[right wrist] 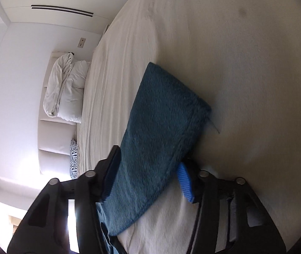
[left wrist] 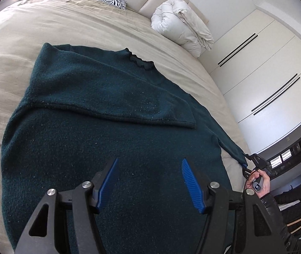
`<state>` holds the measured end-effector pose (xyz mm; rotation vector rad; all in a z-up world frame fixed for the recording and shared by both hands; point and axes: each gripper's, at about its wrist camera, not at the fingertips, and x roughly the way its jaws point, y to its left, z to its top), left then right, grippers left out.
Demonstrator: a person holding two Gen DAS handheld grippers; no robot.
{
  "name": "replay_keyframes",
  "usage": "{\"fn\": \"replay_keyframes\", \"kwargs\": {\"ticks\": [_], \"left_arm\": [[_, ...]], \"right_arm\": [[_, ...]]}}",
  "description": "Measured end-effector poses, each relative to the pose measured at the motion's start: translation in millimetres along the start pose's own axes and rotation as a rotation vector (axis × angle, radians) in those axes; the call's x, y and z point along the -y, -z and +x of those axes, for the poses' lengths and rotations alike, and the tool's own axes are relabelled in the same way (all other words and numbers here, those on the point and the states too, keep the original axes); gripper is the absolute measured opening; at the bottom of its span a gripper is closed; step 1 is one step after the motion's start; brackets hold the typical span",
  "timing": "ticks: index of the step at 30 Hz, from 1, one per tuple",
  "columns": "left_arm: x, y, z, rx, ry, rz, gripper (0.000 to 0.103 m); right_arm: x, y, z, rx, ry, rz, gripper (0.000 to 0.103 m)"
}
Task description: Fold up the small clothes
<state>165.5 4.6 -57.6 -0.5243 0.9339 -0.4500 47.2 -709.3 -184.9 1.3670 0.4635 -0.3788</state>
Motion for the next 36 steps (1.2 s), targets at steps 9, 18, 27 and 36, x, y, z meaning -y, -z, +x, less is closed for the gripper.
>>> {"fn": "replay_keyframes", "kwargs": {"ticks": [9,18,27,36], "left_arm": [[-14.1,-10.6,4.6,0.005,0.055,-0.082,0.067],[-12.1,-39.7,15.0,0.03,0.227,-0.192,0.082],[-21.1,-50.8,53.8,-0.074,0.319,-0.312,0.092],[15.2,-56.6,109.8,-0.204,0.276,-0.252,0.089]], "right_arm": [[-62.5,12.8,1.8,0.035,0.107,-0.274,0.008],[-247.6,267.8,53.0,-0.149,0.072,-1.196,0.008],[-201.2,463.9,101.3,-0.329,0.177,-1.522,0.011],[-176.0,477.0,90.6,-0.403,0.051,-1.441,0.07]]}}
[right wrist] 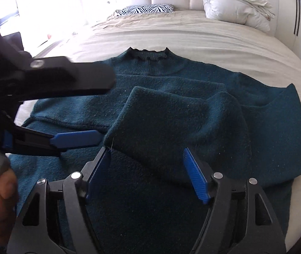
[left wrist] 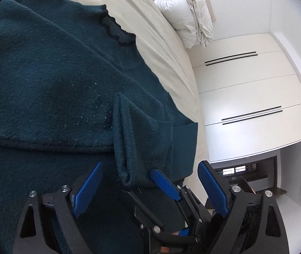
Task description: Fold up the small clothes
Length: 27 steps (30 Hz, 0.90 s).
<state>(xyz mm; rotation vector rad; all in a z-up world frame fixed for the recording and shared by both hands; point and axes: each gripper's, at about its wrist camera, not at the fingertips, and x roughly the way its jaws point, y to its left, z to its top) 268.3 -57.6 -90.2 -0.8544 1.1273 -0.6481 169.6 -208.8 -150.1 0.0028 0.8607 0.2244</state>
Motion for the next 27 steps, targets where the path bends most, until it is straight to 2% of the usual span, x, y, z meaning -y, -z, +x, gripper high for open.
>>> {"fn": "replay_keyframes", "kwargs": {"ticks": [2,4,5,7,9,13,18,21,27], "left_arm": [[3.7,-1.8,14.0,-0.028,-0.034,0.018,0.076],[9.0,-2.3,21.9,-0.055,-0.053,0.044,0.05],[12.1,-2.0,25.0,-0.063,-0.07,0.06,0.044],[17.6,-2.5,27.9,-0.063,-0.111,0.084,0.022],[24.6,-3.8,25.0,-0.043,-0.125,0.107,0.01],[51.8,-7.9,5.0,0.029,-0.159,0.221,0.009],[90.5,-13.7,-35.7,0.152,-0.215,0.388,0.009],[104.4,-17.7,-58.2,0.219,-0.23,0.465,0.009],[87.9,-30.1,-98.1,0.331,-0.151,0.478,0.009]], "right_arm": [[3.8,7.1,-5.0,-0.01,-0.014,0.031,0.07],[14.2,15.6,-15.1,-0.002,-0.047,0.102,0.07],[21.2,20.4,-20.6,0.001,-0.072,0.144,0.07],[37.7,34.4,-30.6,-0.001,-0.125,0.234,0.07],[55.4,48.7,-39.9,0.001,-0.181,0.326,0.07],[83.8,67.3,-56.1,0.028,-0.291,0.457,0.07],[105.3,76.9,-55.1,0.026,-0.333,0.561,0.07],[109.2,77.3,-47.7,0.018,-0.338,0.574,0.07],[116.6,80.4,-47.0,0.015,-0.361,0.616,0.07]]}}
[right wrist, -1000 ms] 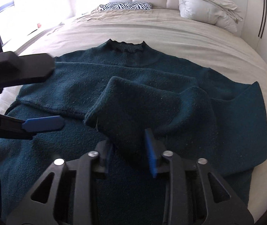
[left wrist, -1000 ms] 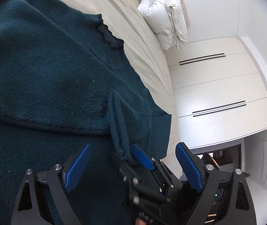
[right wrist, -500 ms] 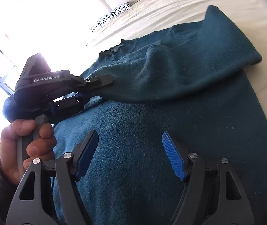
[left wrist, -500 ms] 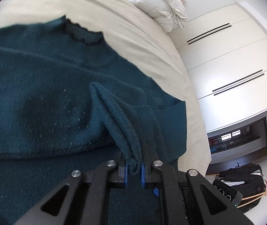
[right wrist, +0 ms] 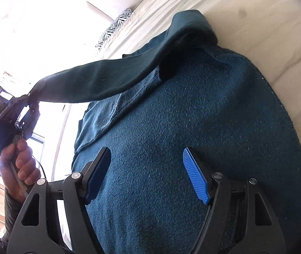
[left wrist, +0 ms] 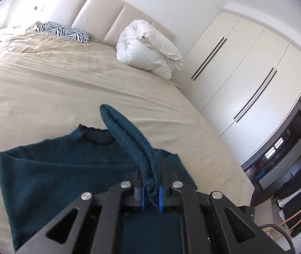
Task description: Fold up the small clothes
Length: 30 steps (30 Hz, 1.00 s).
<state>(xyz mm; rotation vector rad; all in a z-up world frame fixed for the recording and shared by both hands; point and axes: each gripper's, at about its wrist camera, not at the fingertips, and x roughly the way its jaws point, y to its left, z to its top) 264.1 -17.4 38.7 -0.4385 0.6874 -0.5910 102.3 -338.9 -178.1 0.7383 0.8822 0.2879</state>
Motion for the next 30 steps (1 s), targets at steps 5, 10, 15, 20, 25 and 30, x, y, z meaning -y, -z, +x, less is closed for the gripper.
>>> {"fn": "replay_keyframes", "kwargs": {"ticks": [5,10,15,20,25,30], "left_arm": [[-28.3,0.0,2.8,0.018,-0.06,-0.013,0.009],[-75.4,27.3,21.4,-0.059,-0.119,-0.091,0.009],[-104.1,52.2,36.4,-0.127,-0.162,-0.141,0.009],[-130.8,67.6,33.0,-0.136,-0.15,-0.229,0.012],[-140.9,76.6,35.3,-0.142,-0.124,-0.242,0.013],[-143.2,81.0,32.9,-0.122,-0.108,-0.251,0.013]], "right_arm": [[7.6,-9.8,1.3,0.005,-0.021,0.049,0.07],[6.5,-24.3,3.2,0.019,-0.023,0.08,0.07],[14.9,-32.4,-0.9,0.03,-0.028,0.11,0.07],[17.4,-61.1,-2.5,0.057,-0.023,0.143,0.07],[16.5,-95.5,-20.6,0.105,-0.101,0.139,0.07],[23.0,-148.6,-13.0,0.079,-0.125,0.177,0.072]]}}
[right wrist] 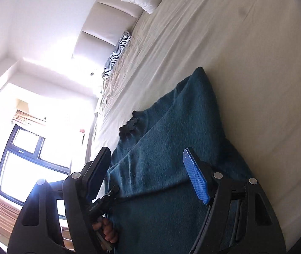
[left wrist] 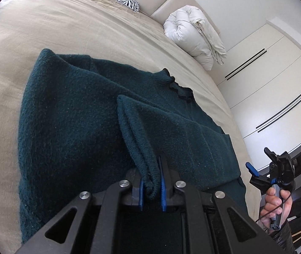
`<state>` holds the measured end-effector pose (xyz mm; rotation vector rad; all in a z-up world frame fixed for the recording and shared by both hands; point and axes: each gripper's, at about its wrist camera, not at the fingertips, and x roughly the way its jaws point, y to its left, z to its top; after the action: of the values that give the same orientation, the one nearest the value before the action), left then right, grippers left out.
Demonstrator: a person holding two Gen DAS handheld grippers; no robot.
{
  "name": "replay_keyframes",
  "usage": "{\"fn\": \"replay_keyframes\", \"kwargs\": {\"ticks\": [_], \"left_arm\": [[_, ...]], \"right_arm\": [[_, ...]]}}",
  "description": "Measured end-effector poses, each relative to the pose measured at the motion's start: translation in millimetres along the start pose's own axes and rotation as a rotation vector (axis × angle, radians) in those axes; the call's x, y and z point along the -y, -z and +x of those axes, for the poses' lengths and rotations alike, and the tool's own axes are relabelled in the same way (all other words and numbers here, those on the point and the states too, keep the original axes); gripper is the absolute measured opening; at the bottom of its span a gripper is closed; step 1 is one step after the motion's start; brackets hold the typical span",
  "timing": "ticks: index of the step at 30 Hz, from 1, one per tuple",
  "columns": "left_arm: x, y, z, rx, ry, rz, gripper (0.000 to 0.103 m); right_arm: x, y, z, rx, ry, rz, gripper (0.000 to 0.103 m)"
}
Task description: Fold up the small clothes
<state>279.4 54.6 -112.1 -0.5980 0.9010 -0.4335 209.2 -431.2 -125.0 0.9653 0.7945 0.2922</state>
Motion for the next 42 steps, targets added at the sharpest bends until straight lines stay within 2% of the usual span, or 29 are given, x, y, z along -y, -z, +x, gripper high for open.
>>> {"fn": "replay_keyframes", "kwargs": {"ticks": [7,11,15,19,22,26,30,32,33,35,36,37,39,42], "left_arm": [[-13.9,1.4,2.1,0.006,0.033,-0.022,0.014],[-12.7,2.3,3.6,0.015,0.022,-0.005,0.014],[-13.0,1.8,5.9,0.015,0.024,-0.007,0.013],[-13.3,2.5,6.2,0.017,0.024,-0.004,0.013],[-13.2,2.6,5.0,0.019,0.023,-0.001,0.013],[-11.4,3.5,4.3,0.022,0.016,0.005,0.013],[-10.9,2.3,2.1,0.018,0.029,-0.002,0.013],[-10.0,-0.2,-2.5,-0.002,0.033,-0.013,0.014],[-6.6,0.2,-7.4,-0.009,0.017,-0.002,0.017],[1.9,7.2,-23.3,-0.012,-0.013,0.014,0.038],[4.9,12.4,-33.3,-0.012,-0.006,0.01,0.053],[8.3,18.1,-45.6,-0.005,-0.013,0.012,0.062],[13.3,32.8,-75.5,0.027,-0.052,0.024,0.07],[7.3,61.9,-119.9,0.061,-0.067,-0.029,0.072]], "right_arm": [[17.1,-54.1,50.4,-0.102,-0.03,0.062,0.072],[42.5,-75.7,78.0,-0.106,-0.015,0.133,0.07],[56.6,-98.8,89.4,-0.057,-0.037,0.166,0.07],[57.5,-107.5,99.5,-0.098,-0.037,0.146,0.07],[53.6,-90.8,97.2,-0.154,-0.055,0.106,0.07],[54.2,-58.0,75.8,-0.186,-0.074,0.09,0.07],[54.4,-9.3,32.3,-0.208,-0.071,0.069,0.07],[54.6,13.2,7.9,-0.197,-0.041,0.065,0.07],[53.9,23.0,-2.6,-0.189,-0.042,0.065,0.07],[50.6,44.1,-28.2,-0.176,-0.057,0.062,0.07],[47.5,54.6,-41.3,-0.166,-0.055,0.045,0.07],[44.1,65.4,-54.1,-0.153,-0.05,0.026,0.07],[42.2,88.1,-75.9,-0.137,-0.037,0.009,0.07],[43.3,121.3,-110.8,-0.113,0.022,-0.032,0.071]]}}
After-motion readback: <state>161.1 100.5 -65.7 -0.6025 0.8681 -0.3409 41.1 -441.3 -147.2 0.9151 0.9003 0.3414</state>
